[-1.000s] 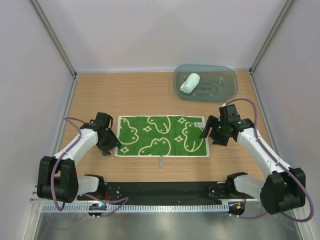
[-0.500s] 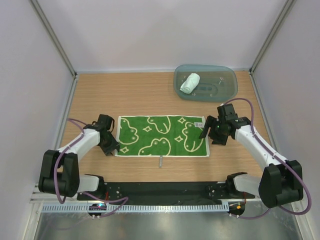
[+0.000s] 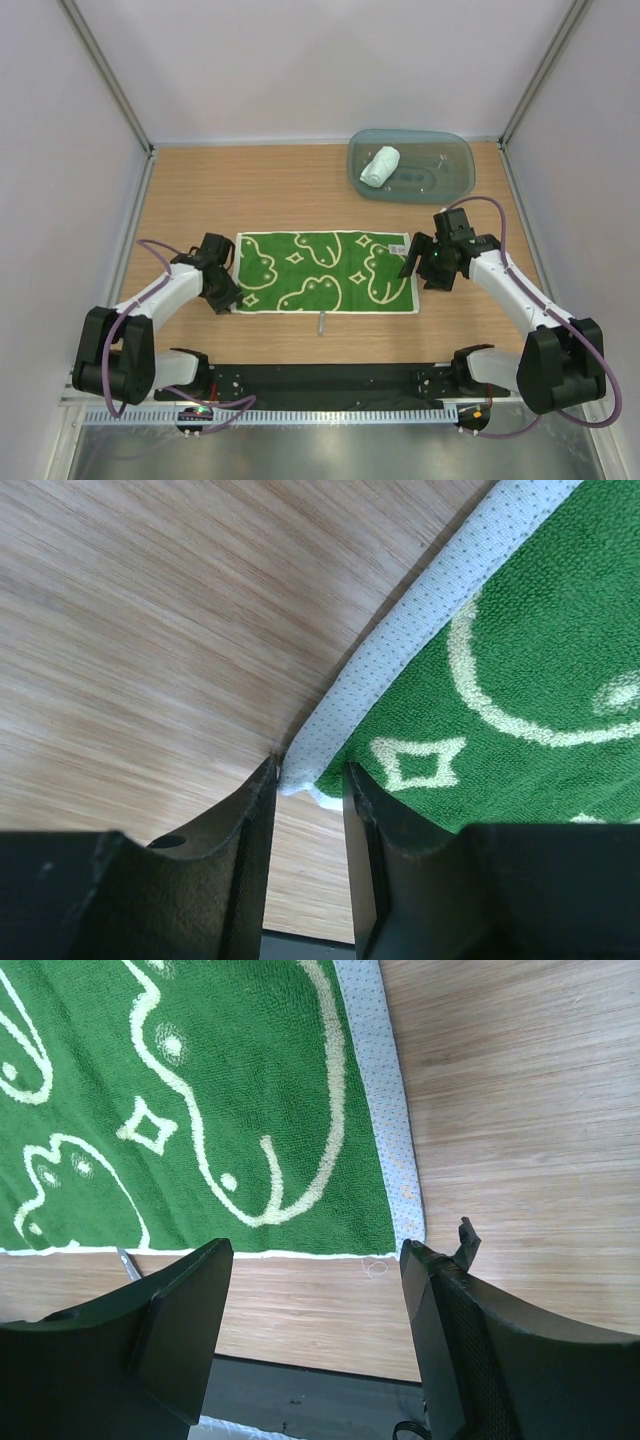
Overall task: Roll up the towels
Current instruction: Flatten the towel
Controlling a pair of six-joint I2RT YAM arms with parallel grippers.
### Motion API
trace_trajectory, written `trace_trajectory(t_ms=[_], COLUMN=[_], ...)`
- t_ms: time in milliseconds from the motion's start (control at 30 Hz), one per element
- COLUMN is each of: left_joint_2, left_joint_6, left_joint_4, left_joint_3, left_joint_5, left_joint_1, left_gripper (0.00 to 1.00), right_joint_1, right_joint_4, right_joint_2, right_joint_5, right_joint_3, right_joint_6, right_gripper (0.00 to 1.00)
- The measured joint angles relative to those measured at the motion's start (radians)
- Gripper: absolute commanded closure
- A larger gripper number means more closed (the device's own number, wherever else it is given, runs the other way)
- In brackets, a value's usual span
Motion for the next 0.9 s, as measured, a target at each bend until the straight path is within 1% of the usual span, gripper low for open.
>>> trace_trajectory(t_ms=[67,167,200,267,300,400,633,700,733,900], left_joint_2=[0.0,0.0,0.001,0.002,0.003,0.003,0.002,0.0,-0.003,-0.022], left_joint_6=[-0.006,-0.011,-0.012,-0.013,-0.013,-0.013,-0.012,-0.011,-0.011,-0.006], left_joint_4=[-0.002,-0.003,-0.002,-0.002,-0.002,-0.001,-0.01,-0.018,-0.021,-0.032], left_joint_3=[0.0,0.0,-0.001,-0.001,-0.001,-0.001,0.006,0.014,0.017,0.027], left_joint_5=[-0.006,-0.017,-0.02,-0.024,-0.024,-0.024,-0.023,-0.023,-0.023,-0.024], left_joint_1=[0.0,-0.002,-0.002,-0.002,-0.002,-0.002,-0.002,-0.002,-0.002,-0.002], left_gripper=[0.7,0.8,0.85,0.89,0.94,1.0,1.0,1.0,1.0,1.0], right_joint_1=[0.0,0.0,0.0,0.0,0.0,0.0,0.0,0.0,0.0,0.0], right_joint_4=[0.002,0.003,0.003,0.005,0.006,0.008,0.042,0.053,0.057,0.049], right_joint_2=[0.0,0.0,0.0,0.0,0.0,0.0,0.028,0.042,0.044,0.034], right_joint_5=[0.001,0.002,0.002,0.002,0.002,0.007,-0.017,-0.016,-0.014,0.019], right_joint_3=[-0.002,-0.005,-0.006,-0.007,-0.009,-0.019,-0.047,-0.063,-0.077,-0.133], right_joint_6=[-0.001,-0.003,-0.003,-0.004,-0.004,-0.003,0.026,0.041,0.05,0.086], right_gripper=[0.25,0.25,0.25,0.25,0.25,0.25,0.27,0.29,0.32,0.34])
